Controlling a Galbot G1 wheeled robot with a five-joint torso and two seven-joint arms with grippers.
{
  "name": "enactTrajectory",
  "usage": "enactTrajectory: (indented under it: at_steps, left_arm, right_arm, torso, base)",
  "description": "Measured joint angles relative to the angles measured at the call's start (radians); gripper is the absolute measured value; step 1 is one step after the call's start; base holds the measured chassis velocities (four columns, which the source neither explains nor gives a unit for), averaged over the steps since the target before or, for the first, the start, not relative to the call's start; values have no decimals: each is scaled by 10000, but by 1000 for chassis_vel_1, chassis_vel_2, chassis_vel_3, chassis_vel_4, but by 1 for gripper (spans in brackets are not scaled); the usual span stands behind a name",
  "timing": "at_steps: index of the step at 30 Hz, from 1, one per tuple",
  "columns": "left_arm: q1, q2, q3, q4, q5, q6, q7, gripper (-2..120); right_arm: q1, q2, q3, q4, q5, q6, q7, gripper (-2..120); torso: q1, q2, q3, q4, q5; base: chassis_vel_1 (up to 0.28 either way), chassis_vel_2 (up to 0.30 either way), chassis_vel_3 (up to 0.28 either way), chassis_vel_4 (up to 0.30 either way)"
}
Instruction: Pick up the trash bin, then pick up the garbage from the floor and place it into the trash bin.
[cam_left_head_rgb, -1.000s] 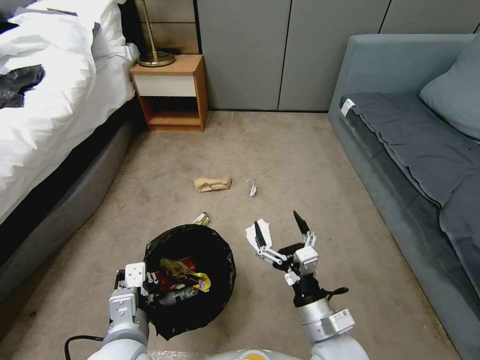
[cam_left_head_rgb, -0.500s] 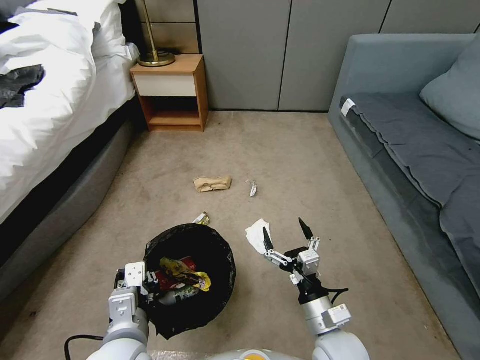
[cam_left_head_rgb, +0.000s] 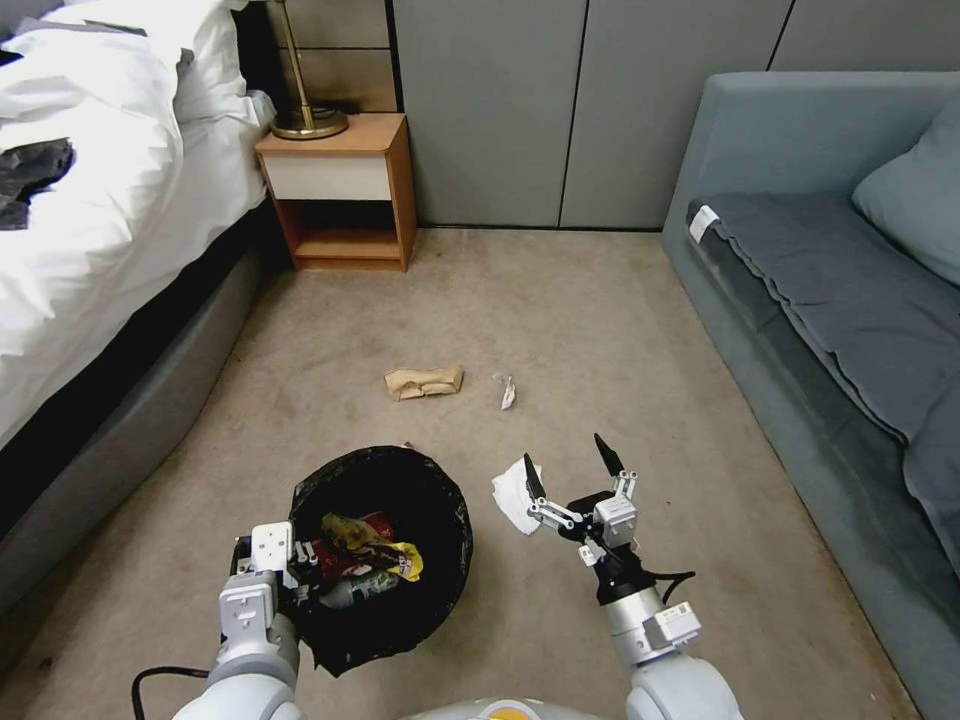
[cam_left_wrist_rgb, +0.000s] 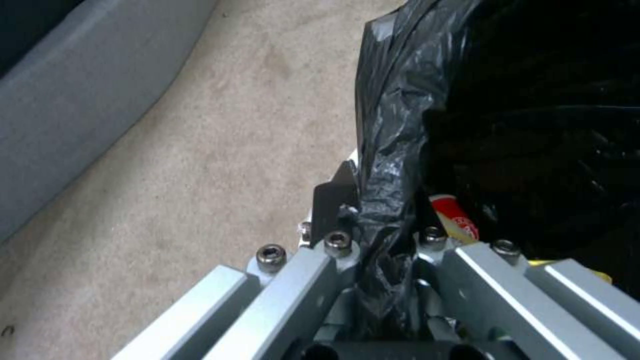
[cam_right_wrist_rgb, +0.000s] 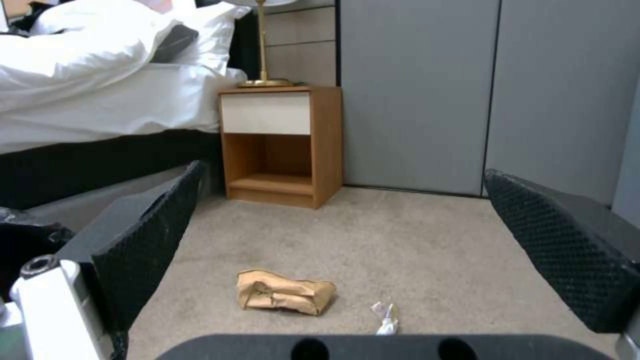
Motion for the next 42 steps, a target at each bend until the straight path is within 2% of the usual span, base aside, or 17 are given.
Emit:
enactTrajectory:
  at_steps: [16,22,24,25,27,28,31,35,37,42]
  left_arm:
    - [42,1,-36,-75,-37,6,-16,0]
    - [44,-4,-35,-75,-36,6,-21,0]
    - [54,-29,-45,-60,-35,6,-22,0]
    - [54,-29,-45,-60,-35,6,-22,0]
    - [59,-73,-102,35,-107,6,-22,0]
    - [59,-73,-102,35,-107,6,-22,0]
    - [32,-116,-237,189,-177,31,-25,0]
    - [42,-135,-268,245,-170,44,-30,0]
    - [44,-157,-294,317,-151,45,-31,0]
    - [-5,-188,-289,382,-114,44,-34,0]
  right_arm:
    - [150,23,-155,-244,-290,406,-432,100]
    - [516,-121,-278,-548,-436,21,-272,100]
    - [1086,-291,-647,-1099,-202,-881,-91,100]
    - [1086,-291,-647,-1099,-202,-881,-91,100]
    - [1745,-357,-1007,-1800,257,-2117,-105,100]
    - [1745,-357,-1007,-1800,257,-2117,-105,100]
    - [2663,-174,-1290,-3096,432,-3435,-38,100]
    - [3048,-58,-1338,-3688,586,-3925,-14,100]
    - [3538,86,-1347,-4516,801,-4462,-45,100]
    - [4011,182,-1279,-5314,1037,-4721,-266,100]
  torso:
    - [0,0,-1,-1,1]
    - [0,0,0,0,1]
    - [0,0,0,0,2]
    - [0,0,0,0,2]
    - [0,0,0,1,3]
    - [0,0,0,1,3]
    - [0,0,0,1,3]
    - [0,0,0,1,0]
    - [0,0,0,0,3]
    - [0,-1,0,0,2]
  base:
    - [-26,25,25,-30]
    - [0,0,0,0]
    - [0,0,0,0]
    - [0,0,0,0]
    - [0,0,0,0]
    - [0,0,0,0]
    - [0,0,0,0]
    - [0,0,0,0]
    - [0,0,0,0]
    - [0,0,0,0]
